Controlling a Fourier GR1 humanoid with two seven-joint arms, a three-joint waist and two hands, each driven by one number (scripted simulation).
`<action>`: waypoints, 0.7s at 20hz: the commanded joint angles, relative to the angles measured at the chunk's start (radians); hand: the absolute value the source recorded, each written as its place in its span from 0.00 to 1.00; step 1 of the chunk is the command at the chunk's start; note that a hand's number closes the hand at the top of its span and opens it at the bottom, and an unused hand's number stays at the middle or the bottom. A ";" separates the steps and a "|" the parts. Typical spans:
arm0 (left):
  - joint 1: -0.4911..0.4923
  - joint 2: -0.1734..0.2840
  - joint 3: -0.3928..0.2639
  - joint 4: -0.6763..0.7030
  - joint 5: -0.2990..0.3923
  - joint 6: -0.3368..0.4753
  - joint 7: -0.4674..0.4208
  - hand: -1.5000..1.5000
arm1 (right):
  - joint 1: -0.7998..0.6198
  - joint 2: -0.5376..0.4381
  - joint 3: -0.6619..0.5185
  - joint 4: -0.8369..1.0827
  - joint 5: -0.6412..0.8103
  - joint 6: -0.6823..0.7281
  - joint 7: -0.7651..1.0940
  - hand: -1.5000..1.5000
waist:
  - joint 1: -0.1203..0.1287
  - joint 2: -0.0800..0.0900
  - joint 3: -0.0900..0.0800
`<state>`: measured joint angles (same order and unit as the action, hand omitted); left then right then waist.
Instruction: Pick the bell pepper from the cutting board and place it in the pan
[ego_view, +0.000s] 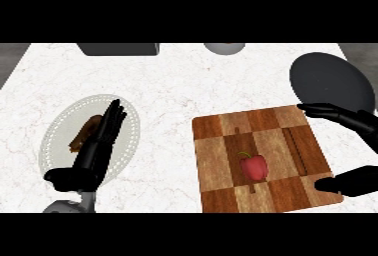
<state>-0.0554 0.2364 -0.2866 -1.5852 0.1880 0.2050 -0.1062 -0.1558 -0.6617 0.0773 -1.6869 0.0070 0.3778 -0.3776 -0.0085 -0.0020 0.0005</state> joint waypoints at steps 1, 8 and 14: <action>-0.058 -0.015 0.019 0.043 -0.011 -0.011 0.008 0.50 | -0.026 -0.059 0.000 -0.063 0.060 0.053 0.062 0.00 | 0.003 0.001 -0.001; 0.010 -0.043 -0.007 0.078 -0.045 -0.014 -0.083 0.50 | -0.112 -0.033 0.200 -0.179 0.266 0.075 0.310 0.00 | 0.015 0.002 -0.002; -0.004 -0.036 -0.003 0.030 -0.028 -0.033 -0.030 0.50 | -0.199 -0.019 0.403 -0.178 0.478 0.165 0.461 0.00 | 0.029 0.002 -0.002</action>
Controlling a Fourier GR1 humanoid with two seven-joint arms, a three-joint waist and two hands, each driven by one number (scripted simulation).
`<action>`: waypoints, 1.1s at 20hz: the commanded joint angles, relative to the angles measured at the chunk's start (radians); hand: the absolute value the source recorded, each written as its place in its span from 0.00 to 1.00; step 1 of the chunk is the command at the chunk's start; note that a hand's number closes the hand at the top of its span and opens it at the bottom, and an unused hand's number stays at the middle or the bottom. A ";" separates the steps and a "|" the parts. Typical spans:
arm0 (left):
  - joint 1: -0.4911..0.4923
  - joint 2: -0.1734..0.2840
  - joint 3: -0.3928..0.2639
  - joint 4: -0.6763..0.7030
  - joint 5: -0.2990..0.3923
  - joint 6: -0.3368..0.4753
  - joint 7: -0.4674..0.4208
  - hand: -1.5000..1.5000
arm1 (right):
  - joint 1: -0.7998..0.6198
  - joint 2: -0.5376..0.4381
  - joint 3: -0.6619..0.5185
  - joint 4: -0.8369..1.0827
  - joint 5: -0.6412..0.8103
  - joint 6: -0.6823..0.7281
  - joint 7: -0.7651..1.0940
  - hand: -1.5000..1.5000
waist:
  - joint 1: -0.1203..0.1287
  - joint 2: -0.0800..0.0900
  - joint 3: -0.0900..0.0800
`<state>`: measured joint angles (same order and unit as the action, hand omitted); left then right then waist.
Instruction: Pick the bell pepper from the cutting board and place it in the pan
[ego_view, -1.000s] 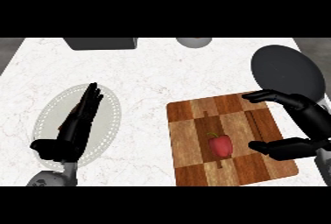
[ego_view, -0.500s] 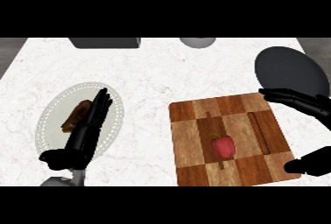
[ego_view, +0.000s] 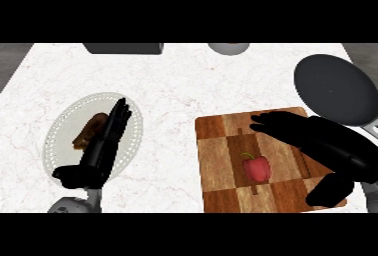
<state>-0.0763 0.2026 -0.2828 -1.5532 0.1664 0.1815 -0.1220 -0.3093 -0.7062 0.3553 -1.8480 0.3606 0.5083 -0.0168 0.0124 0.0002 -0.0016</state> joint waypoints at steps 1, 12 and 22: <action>-0.030 -0.005 0.002 0.007 -0.006 -0.006 0.028 0.50 | -0.058 0.014 0.135 0.054 0.157 0.048 0.042 0.00 | 0.006 0.003 0.001; -0.017 -0.038 0.047 -0.021 -0.041 -0.019 0.065 0.50 | 0.029 0.119 0.177 0.147 0.433 0.020 0.009 0.00 | -0.012 0.000 0.002; 0.041 -0.037 0.106 -0.006 -0.042 -0.108 -0.004 0.50 | 0.095 0.222 0.103 0.166 0.535 0.031 -0.024 0.00 | -0.012 -0.001 0.002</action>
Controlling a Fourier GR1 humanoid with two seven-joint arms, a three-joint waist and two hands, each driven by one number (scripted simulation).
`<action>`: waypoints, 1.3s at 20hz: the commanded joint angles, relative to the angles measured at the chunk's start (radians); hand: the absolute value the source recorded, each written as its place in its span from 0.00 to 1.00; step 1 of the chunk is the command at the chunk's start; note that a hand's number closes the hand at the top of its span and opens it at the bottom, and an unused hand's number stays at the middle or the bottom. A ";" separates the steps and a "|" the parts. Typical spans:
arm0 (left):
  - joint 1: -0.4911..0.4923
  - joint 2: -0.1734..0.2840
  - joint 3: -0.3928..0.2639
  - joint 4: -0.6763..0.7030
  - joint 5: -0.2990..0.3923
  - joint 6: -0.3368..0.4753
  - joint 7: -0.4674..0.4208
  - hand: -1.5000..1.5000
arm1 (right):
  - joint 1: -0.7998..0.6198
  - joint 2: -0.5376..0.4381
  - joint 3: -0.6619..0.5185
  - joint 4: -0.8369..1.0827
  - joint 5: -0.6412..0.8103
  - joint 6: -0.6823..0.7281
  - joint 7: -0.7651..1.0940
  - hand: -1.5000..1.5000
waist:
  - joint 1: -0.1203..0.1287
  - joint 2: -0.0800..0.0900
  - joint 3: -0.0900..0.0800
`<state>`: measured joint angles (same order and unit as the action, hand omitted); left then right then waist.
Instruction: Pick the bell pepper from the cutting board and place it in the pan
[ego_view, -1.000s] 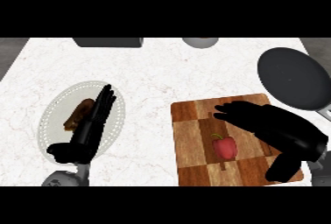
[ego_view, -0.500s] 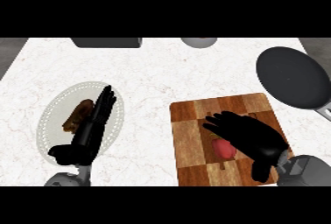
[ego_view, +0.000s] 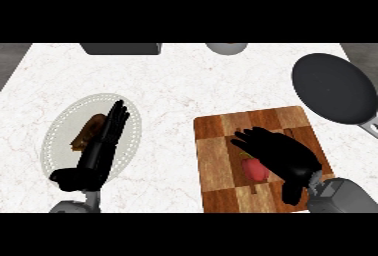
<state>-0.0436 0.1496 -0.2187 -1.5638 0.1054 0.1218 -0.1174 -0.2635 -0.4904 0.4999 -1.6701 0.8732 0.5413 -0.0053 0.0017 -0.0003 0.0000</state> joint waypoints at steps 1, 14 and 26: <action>0.037 -0.010 0.009 0.000 -0.016 -0.029 -0.034 0.50 | 0.071 0.008 -0.048 -0.008 0.032 -0.032 -0.061 0.00 | -0.002 0.000 0.000; 0.077 -0.062 -0.009 -0.066 -0.054 -0.049 0.005 0.50 | -0.004 0.231 -0.009 0.346 0.248 -0.164 -0.083 0.00 | 0.007 0.001 0.000; -0.004 -0.072 0.050 -0.014 -0.072 -0.058 0.018 0.50 | -0.119 0.164 -0.062 0.538 0.355 -0.274 -0.326 1.00 | 0.006 0.002 0.000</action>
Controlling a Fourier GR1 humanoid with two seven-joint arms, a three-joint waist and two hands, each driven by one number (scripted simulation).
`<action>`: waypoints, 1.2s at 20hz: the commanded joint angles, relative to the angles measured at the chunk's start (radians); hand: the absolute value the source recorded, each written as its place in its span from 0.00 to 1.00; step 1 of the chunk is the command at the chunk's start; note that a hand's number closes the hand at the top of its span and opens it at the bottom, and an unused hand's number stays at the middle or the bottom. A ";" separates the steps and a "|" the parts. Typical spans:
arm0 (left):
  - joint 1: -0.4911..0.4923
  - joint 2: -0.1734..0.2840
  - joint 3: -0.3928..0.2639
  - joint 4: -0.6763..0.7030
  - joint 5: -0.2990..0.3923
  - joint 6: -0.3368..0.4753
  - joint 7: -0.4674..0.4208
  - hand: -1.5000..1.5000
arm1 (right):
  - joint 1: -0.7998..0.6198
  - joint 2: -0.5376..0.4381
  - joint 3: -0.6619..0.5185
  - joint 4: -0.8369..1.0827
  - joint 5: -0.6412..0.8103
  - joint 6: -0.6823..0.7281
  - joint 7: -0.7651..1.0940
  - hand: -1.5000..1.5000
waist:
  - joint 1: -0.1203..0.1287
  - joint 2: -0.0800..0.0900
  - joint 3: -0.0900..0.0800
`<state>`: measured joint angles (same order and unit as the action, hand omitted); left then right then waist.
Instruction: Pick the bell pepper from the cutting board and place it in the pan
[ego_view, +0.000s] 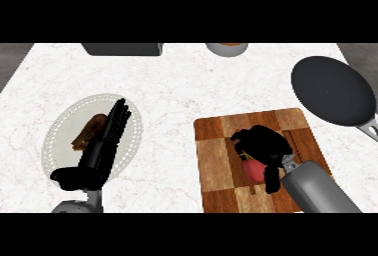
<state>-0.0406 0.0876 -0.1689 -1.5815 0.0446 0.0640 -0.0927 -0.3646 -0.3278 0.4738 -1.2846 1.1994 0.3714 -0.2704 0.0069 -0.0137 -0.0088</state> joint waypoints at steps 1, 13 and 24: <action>0.057 -0.006 -0.007 -0.041 -0.013 -0.004 0.000 0.50 | -0.010 0.022 -0.033 0.054 0.043 -0.045 -0.032 1.00 | -0.002 0.014 0.009; 0.010 -0.004 0.036 0.001 -0.003 0.000 -0.002 0.50 | 0.137 0.166 -0.368 -0.106 -0.127 -0.188 0.259 1.00 | -0.035 0.009 0.009; -0.006 -0.002 0.034 0.025 -0.003 -0.032 -0.016 0.50 | 0.163 0.263 -0.459 -0.487 -0.163 -0.324 0.410 1.00 | -0.014 0.012 0.009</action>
<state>-0.0225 0.0731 -0.1518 -1.5738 0.0282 0.0579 -0.1025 -0.2189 -0.1019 0.0526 -1.7010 1.0640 0.0964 0.1062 -0.0154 -0.0052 -0.0008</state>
